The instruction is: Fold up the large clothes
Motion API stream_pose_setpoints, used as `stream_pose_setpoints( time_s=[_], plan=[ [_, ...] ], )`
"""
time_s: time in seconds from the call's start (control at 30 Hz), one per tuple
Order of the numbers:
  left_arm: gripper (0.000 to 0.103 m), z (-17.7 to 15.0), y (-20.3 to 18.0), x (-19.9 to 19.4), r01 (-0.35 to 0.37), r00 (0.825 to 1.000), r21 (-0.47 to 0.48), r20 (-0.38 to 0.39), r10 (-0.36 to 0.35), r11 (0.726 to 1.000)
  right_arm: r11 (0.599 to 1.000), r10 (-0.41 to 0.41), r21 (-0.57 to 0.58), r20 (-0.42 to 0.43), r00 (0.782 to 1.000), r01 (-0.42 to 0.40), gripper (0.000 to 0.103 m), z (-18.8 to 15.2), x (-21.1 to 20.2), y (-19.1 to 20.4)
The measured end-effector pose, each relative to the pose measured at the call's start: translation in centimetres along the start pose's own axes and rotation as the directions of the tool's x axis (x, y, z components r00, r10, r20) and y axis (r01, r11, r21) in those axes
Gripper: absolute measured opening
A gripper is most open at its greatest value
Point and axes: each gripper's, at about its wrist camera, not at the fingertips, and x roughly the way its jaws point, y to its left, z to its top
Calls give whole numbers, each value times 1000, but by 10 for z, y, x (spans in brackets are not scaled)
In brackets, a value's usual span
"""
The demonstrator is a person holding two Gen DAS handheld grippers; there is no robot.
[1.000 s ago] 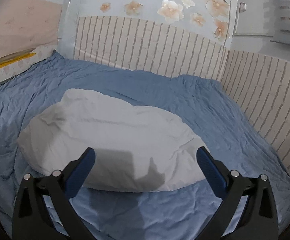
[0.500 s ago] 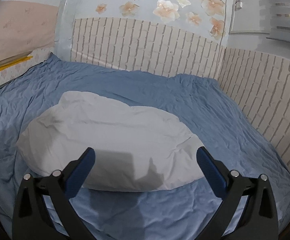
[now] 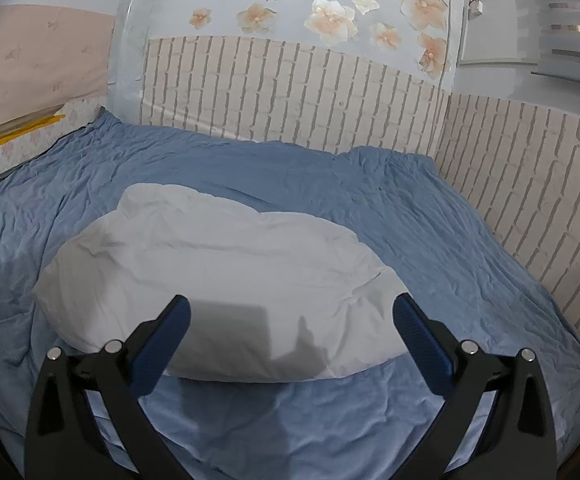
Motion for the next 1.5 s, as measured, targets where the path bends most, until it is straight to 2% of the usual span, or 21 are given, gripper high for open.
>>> stream_pose_setpoints(
  time_s=[0.6,1.5],
  plan=[
    [100,-4,1,1,-30,999,-5,-35,29,1000,1000,1,7,-2,1000,-1,101,-1,2,-1],
    [100,-5,-1,0,-34,998,-5,-45,34,999,1000,-1,17,-6,1000,1,101,-10,6,-3]
  ],
)
